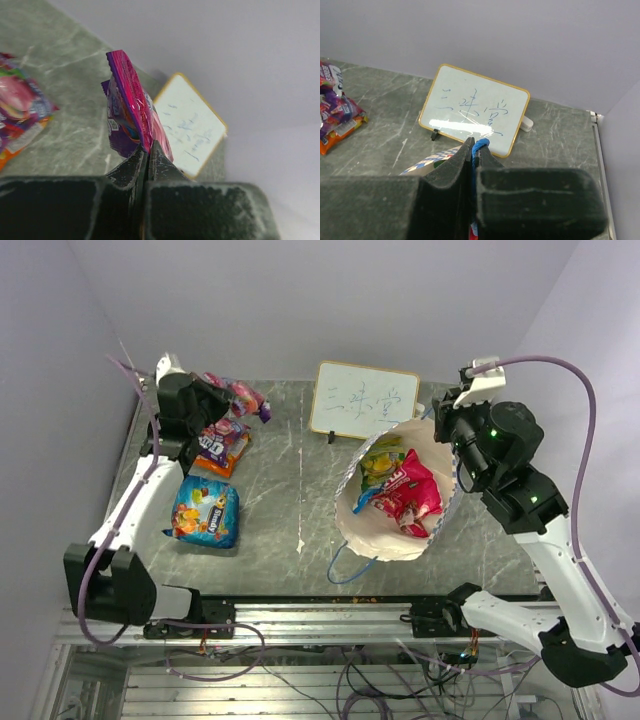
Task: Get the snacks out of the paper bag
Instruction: Place the snack at the center of the board.
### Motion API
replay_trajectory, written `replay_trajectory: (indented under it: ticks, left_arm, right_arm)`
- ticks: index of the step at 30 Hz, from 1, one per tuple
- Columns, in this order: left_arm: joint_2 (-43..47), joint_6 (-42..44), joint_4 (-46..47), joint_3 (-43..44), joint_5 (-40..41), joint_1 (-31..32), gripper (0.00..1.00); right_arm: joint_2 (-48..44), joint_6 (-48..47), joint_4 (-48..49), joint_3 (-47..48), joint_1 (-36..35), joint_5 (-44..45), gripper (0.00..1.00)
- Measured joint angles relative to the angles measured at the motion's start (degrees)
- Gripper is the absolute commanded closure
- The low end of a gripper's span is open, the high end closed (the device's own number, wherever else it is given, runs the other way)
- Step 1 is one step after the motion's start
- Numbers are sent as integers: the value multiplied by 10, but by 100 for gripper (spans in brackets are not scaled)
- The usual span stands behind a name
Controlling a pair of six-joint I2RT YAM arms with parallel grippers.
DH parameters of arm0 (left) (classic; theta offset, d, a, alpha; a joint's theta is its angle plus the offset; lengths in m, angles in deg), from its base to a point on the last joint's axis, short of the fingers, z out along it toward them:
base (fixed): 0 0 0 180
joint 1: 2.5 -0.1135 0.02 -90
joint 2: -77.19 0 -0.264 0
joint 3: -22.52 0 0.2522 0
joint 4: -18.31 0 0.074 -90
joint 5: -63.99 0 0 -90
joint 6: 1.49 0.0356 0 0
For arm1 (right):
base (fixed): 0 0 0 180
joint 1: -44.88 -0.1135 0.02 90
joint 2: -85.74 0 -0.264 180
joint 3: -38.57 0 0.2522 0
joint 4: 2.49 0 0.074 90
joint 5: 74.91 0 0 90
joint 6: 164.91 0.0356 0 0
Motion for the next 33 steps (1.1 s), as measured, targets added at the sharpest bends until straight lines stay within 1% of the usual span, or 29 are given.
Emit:
replay_trajectory:
  ticks: [3, 7, 12, 15, 21, 27, 33]
  left_arm:
    - [-34, -35, 73, -59, -3, -44, 93]
    - [-78, -76, 166, -98, -2, -101, 93]
    - [-110, -127, 284, -147, -9, -144, 93]
    - [-149, -152, 346, -153, -18, -153, 93]
    - [-201, -179, 412, -158, -28, -154, 93]
    - [-214, -197, 461, -195, -27, -154, 93]
    - [-221, -212, 515, -259, -26, -154, 93]
  right_arm:
    - [6, -8, 0, 0, 0, -5, 100]
    - [13, -22, -1, 0, 0, -14, 100]
    - [16, -39, 0, 0, 0, -14, 100]
    - [17, -46, 1, 0, 0, -13, 100]
    - [26, -57, 7, 0, 0, -7, 100]
    - [30, -64, 9, 0, 0, -1, 100]
    - [30, -64, 9, 0, 0, -1, 100]
